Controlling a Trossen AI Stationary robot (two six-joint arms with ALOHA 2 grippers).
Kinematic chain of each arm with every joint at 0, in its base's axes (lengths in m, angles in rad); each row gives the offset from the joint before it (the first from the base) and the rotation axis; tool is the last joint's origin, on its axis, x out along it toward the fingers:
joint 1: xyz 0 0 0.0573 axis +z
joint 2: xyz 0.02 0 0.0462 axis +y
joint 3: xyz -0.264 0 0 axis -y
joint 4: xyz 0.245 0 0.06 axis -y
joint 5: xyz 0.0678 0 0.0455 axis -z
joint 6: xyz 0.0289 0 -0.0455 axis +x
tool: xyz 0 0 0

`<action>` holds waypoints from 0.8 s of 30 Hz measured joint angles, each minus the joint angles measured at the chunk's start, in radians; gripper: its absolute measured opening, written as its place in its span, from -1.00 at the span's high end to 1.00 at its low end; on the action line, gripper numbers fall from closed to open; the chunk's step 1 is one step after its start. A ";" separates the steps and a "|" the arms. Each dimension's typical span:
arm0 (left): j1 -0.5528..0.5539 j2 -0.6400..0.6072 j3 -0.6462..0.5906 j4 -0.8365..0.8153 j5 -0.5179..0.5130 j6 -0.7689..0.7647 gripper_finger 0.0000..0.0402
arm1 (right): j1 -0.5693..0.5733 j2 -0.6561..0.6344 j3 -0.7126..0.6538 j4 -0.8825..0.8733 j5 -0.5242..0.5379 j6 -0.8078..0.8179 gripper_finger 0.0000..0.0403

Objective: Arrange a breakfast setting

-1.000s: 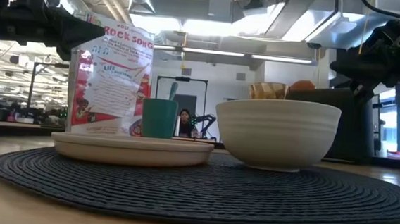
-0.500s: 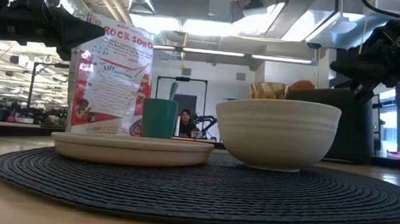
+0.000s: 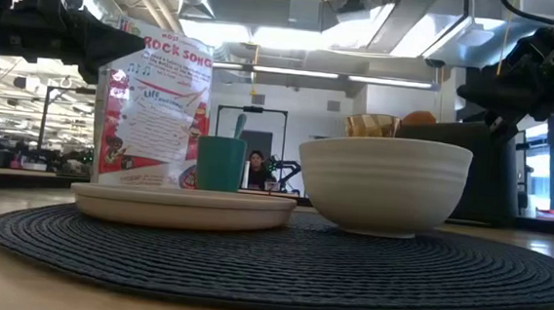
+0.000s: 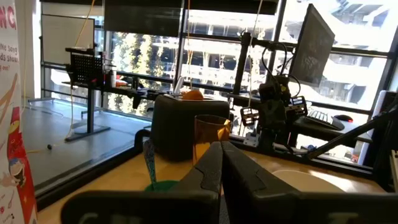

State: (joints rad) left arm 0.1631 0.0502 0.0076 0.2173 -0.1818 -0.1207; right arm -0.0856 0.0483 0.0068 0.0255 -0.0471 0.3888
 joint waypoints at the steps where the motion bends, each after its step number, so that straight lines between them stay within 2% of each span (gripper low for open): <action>1: 0.000 0.000 0.000 0.000 0.000 0.000 1.00 | 0.000 0.000 0.000 0.000 0.018 -0.065 1.00; 4: 0.000 0.000 0.000 0.000 0.000 0.000 1.00 | 0.000 0.000 0.000 0.010 0.104 -0.324 1.00; 6: 0.000 0.000 0.000 0.000 0.000 0.000 1.00 | 0.000 0.000 0.000 0.027 0.144 -0.410 1.00; 12: 0.000 0.000 0.000 0.000 0.000 0.000 1.00 | 0.000 0.000 0.000 0.114 0.146 -0.368 1.00; 16: 0.000 0.000 0.000 0.000 0.000 0.000 1.00 | 0.000 0.000 0.000 0.269 0.113 -0.090 1.00; 18: 0.000 0.000 0.000 0.000 0.000 0.000 1.00 | 0.000 0.001 0.000 0.346 0.176 0.109 1.00; 21: 0.000 0.000 0.000 0.003 0.000 0.000 1.00 | 0.000 0.002 -0.001 0.362 0.292 0.424 1.00; 24: 0.000 0.000 0.000 0.052 0.005 -0.066 1.00 | 0.000 0.005 -0.001 0.356 0.385 0.558 1.00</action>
State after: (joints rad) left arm 0.1631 0.0502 0.0077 0.2688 -0.1763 -0.1868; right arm -0.0856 0.0529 0.0063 0.3811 0.3377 0.9467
